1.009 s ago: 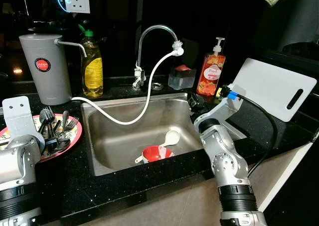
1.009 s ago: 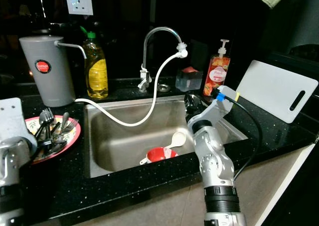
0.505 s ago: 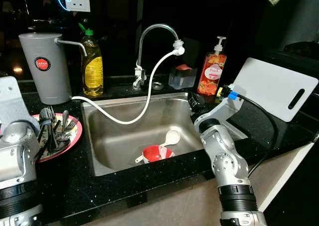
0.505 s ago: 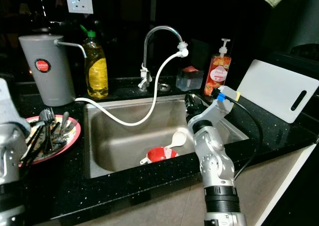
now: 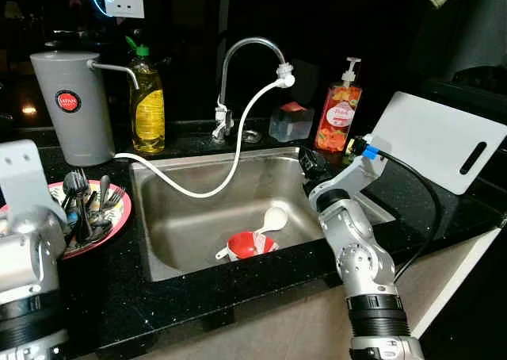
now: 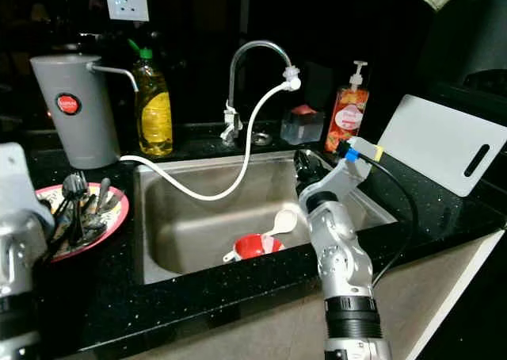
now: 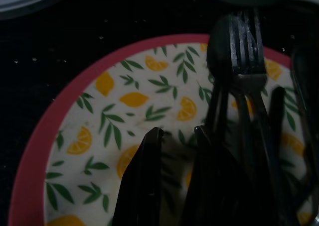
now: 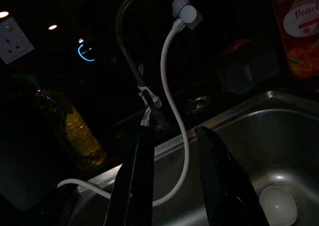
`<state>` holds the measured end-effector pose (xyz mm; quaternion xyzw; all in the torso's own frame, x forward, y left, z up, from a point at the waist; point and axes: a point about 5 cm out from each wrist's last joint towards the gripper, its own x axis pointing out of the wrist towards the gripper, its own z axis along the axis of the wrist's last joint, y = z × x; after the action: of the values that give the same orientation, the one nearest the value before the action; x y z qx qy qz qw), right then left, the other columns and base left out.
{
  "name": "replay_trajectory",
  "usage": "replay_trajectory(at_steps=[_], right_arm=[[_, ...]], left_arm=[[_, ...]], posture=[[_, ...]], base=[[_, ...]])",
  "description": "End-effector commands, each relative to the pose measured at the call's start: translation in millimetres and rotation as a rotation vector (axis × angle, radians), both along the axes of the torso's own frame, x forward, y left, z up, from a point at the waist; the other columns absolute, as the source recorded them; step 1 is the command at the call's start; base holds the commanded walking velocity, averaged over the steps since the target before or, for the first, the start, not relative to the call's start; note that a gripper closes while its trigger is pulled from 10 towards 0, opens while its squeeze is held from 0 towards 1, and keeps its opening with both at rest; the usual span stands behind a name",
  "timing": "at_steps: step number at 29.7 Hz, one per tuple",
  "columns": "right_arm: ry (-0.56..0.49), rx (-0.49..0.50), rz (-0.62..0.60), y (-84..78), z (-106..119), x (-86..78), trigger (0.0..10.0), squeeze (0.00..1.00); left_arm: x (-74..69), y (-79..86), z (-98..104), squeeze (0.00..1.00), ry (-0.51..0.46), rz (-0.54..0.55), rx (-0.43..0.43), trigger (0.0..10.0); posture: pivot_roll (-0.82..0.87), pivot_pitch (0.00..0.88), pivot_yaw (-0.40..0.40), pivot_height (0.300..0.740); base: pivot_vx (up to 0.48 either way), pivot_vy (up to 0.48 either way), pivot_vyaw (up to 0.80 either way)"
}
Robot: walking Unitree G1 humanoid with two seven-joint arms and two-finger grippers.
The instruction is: Kitchen organization
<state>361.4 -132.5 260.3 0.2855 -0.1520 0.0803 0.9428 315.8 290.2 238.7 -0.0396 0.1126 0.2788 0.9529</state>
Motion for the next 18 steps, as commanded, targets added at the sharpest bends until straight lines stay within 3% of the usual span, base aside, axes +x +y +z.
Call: replay_trajectory(at_steps=[1, 8, 9, 10, 11, 12, 13, 14, 15, 16, 17, 18], right_arm=[[0.022, 0.001, -0.008, -2.8, -4, 1.4, 10.0, 0.00], [0.023, 0.002, -0.009, -3.2, -4, 1.3, 10.0, 0.00], [0.023, 0.002, -0.009, -3.3, -4, 1.3, 10.0, 0.00], [0.023, 0.002, -0.009, -3.2, -4, 1.3, 10.0, 0.00], [0.023, 0.002, -0.009, -3.2, -4, 1.3, 10.0, 0.00], [0.023, 0.002, -0.009, -3.1, -4, 1.3, 10.0, 0.00], [0.023, 0.002, -0.009, -3.1, -4, 1.3, 10.0, 0.00], [0.023, 0.002, -0.009, -3.1, -4, 1.3, 10.0, 0.00], [0.023, 0.002, -0.009, -3.1, -4, 1.3, 10.0, 0.00], [0.023, 0.002, -0.009, -3.3, -4, 1.3, 10.0, 0.00], [0.023, 0.002, -0.009, -3.3, -4, 1.3, 10.0, 0.00], [0.024, 0.002, -0.009, -3.3, -4, 1.3, 10.0, 0.00]], left_arm=[[0.5, -1.9, -11, 0.00, 0.065, -0.021, -0.007, 10.0], [-1.0, 0.7, -16, 0.00, 0.087, 0.001, -0.039, 10.0], [-1.7, 1.8, -16, 0.00, 0.090, 0.012, -0.041, 8.5], [-2.2, 2.5, -17, 0.00, 0.092, 0.019, -0.043, 8.5], [-2.7, 3.5, -18, 0.00, 0.097, 0.026, -0.049, 5.0], [-3.1, 4.1, -19, 0.00, 0.101, 0.029, -0.053, 5.0], [-3.6, 4.7, -21, 0.00, 0.104, 0.034, -0.068, 3.8], [-3.6, 4.7, -21, 0.00, 0.104, 0.034, -0.068, 3.8], [-3.9, 4.9, -22, 0.00, 0.105, 0.037, -0.079, 1.2], [-4.1, 4.9, -24, 0.00, 0.100, 0.039, -0.111, 0.0], [-4.1, 4.9, -24, 0.00, 0.100, 0.039, -0.111, 0.0], [-4.2, 4.4, -26, 0.00, 0.091, 0.037, -0.163, 0.0]], posture=[[-0.03, 0.000, -0.089, 0.740], [-0.03, 0.000, -0.088, 0.740], [-0.03, 0.000, -0.088, 0.740], [-0.03, 0.000, -0.089, 0.740], [-0.03, 0.000, -0.088, 0.740], [-0.03, 0.000, -0.088, 0.740], [-0.03, 0.000, -0.087, 0.740], [-0.03, 0.000, -0.087, 0.740], [-0.03, 0.000, -0.088, 0.740], [-0.03, 0.000, -0.090, 0.740], [-0.03, 0.000, -0.090, 0.740], [-0.03, 0.000, -0.090, 0.740]], base=[[0.000, 0.000, 0.00], [0.000, 0.000, 0.00], [0.000, 0.000, 0.00], [0.000, 0.000, 0.00], [0.000, 0.000, 0.00], [0.000, 0.000, 0.00], [0.000, 0.000, 0.00], [0.000, 0.000, 0.00], [0.000, 0.000, 0.00], [0.000, 0.000, 0.00], [0.000, 0.000, 0.00], [0.000, 0.000, 0.00]])
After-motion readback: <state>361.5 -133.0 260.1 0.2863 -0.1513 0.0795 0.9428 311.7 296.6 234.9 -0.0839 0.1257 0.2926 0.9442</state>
